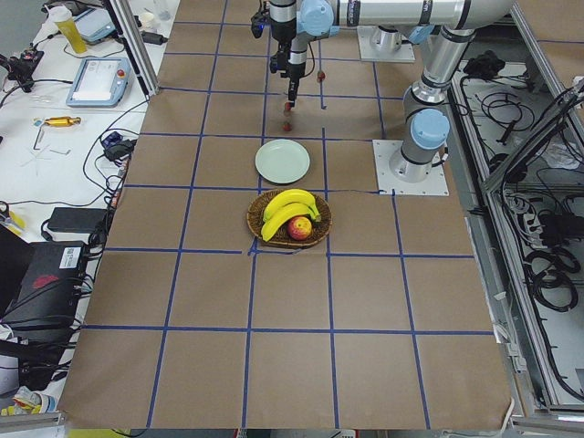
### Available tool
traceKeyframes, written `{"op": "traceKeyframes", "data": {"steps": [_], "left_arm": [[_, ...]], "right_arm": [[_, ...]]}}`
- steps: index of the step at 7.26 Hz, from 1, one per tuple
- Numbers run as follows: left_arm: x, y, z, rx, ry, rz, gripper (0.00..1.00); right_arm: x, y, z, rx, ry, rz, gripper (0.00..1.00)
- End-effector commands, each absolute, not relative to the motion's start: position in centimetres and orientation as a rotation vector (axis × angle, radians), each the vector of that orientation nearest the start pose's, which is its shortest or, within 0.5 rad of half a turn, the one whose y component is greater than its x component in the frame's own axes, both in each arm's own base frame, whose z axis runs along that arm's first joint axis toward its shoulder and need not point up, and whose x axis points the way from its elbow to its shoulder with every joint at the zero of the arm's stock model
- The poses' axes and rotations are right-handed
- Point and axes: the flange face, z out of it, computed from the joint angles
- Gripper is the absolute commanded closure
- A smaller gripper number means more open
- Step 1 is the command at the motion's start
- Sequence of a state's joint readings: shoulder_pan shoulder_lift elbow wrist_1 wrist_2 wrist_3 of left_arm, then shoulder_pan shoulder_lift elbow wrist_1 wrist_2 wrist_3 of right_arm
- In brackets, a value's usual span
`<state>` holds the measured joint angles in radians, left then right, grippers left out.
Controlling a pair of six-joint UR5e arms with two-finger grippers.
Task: Collect all strawberries into plate
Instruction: 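Carry the strawberry toward the plate with the right gripper and release, then grasp the nearest strawberry with the right gripper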
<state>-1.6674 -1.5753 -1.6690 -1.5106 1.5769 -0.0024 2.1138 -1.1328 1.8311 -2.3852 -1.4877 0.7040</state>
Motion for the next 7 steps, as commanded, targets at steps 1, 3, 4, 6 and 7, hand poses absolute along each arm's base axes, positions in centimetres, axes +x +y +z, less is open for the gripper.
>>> {"op": "traceKeyframes", "data": {"steps": [1,3,4,6,7], "left_arm": [[-17.9,-47.2,44.4,0.149,3.129,0.067,0.00],[-17.9,-47.2,44.3,0.147,3.129,0.071,0.00],[-17.9,-47.2,44.1,0.147,3.129,0.079,0.00],[-17.9,-47.2,43.9,0.144,3.128,0.083,0.00],[-18.0,-47.1,43.7,0.147,3.128,0.088,0.00]], "right_arm": [[37.2,-43.5,21.2,0.264,3.153,-0.022,0.00],[27.8,-39.0,20.1,0.110,3.249,0.082,0.00],[26.2,-36.2,18.2,0.103,3.265,0.156,0.00],[25.8,-34.8,17.0,0.105,3.261,0.206,0.00],[26.4,-34.5,17.2,0.099,3.228,0.224,0.17]]}}
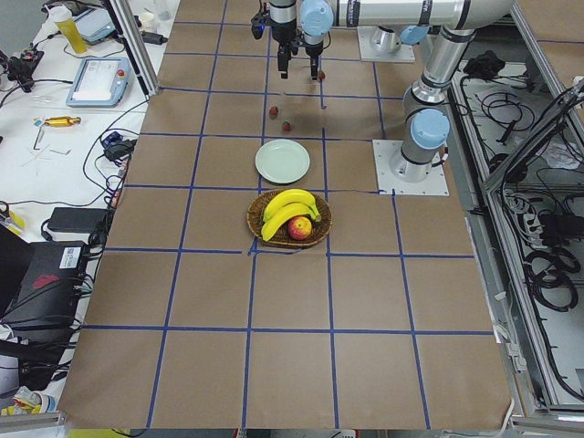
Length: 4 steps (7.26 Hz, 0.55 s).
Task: Collect all strawberries into plate
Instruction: 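Grasp the nearest strawberry with the right gripper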
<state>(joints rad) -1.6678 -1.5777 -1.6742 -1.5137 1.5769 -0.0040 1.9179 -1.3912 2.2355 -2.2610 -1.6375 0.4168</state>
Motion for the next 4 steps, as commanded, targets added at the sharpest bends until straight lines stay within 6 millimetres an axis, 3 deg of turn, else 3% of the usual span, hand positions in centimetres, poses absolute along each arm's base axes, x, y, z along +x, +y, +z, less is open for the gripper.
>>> {"op": "traceKeyframes", "data": {"steps": [1,2,4], "left_arm": [[-18.05,-47.12,43.53,0.149,3.127,0.093,0.00],[-18.12,-47.10,43.53,0.151,3.127,0.093,0.00],[-18.12,-47.10,43.53,0.152,3.127,0.093,0.00]], "right_arm": [[26.79,-34.49,17.38,0.087,3.208,0.230,0.66],[26.72,-34.32,17.16,0.081,3.211,0.239,1.00],[26.90,-34.63,17.54,0.081,3.207,0.216,1.00]]}}
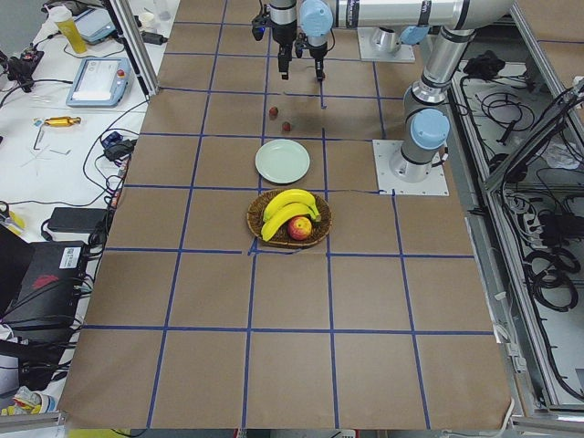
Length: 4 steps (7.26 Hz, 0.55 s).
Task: Collect all strawberries into plate
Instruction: 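Carry the strawberry beside the other two and release with the right gripper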
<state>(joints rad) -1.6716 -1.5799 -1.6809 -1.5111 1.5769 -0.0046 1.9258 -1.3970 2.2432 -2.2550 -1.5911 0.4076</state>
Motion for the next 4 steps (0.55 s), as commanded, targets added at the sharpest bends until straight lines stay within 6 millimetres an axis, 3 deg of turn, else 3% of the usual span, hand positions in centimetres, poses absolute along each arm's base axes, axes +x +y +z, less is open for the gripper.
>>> {"op": "traceKeyframes", "data": {"steps": [1,2,3,4], "left_arm": [[-18.1,-47.1,43.6,0.152,3.127,0.091,0.00],[-18.2,-47.1,43.5,0.154,3.127,0.091,0.00],[-18.1,-47.1,43.7,0.152,3.128,0.086,0.00],[-18.1,-47.1,43.7,0.152,3.128,0.086,0.00]], "right_arm": [[27.2,-35.6,18.1,0.092,3.192,0.161,1.00],[29.3,-40.0,20.7,0.113,3.122,0.046,1.00],[31.5,-43.3,21.0,0.224,3.099,0.074,1.00],[34.9,-44.1,21.5,0.275,3.037,0.080,1.00]]}}
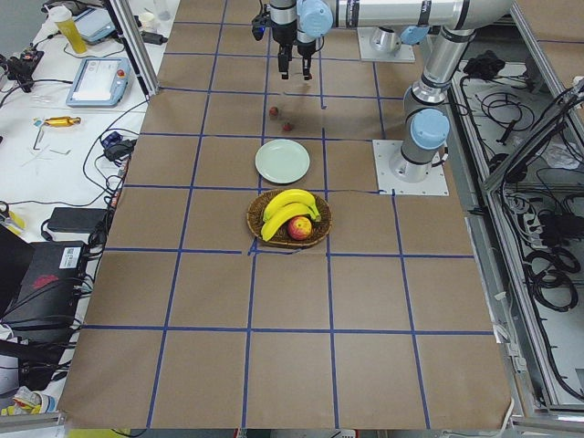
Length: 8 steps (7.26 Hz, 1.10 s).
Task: Collect all strawberries into plate
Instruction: 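Carry the strawberry beside the other two and release with the right gripper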
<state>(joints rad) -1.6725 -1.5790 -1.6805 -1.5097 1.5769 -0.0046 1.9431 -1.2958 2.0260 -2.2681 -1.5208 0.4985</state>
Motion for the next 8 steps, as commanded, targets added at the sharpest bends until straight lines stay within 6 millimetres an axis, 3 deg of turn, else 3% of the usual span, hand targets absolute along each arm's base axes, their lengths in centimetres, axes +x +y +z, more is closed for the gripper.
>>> {"op": "traceKeyframes", "data": {"steps": [1,2,3,5,7,8], "left_arm": [[-18.1,-47.1,43.7,0.152,3.128,0.088,0.00],[-18.2,-47.1,43.7,0.154,3.127,0.088,0.00],[-18.2,-47.0,43.8,0.154,3.128,0.086,0.00],[-18.1,-47.0,43.8,0.154,3.128,0.086,0.00],[-18.2,-47.0,43.8,0.156,3.127,0.086,0.00],[-18.2,-47.0,43.8,0.156,3.126,0.083,0.00]], "right_arm": [[36.9,-44.4,20.9,0.293,3.006,0.102,1.00],[37.2,-44.5,20.7,0.314,3.003,0.107,0.77],[37.2,-44.5,20.8,0.314,3.002,0.105,0.01],[37.0,-44.5,21.6,0.302,3.008,0.079,0.00],[35.3,-44.2,23.5,0.331,3.023,0.095,0.00],[32.8,-44.2,24.5,0.318,3.115,0.081,0.00]]}}
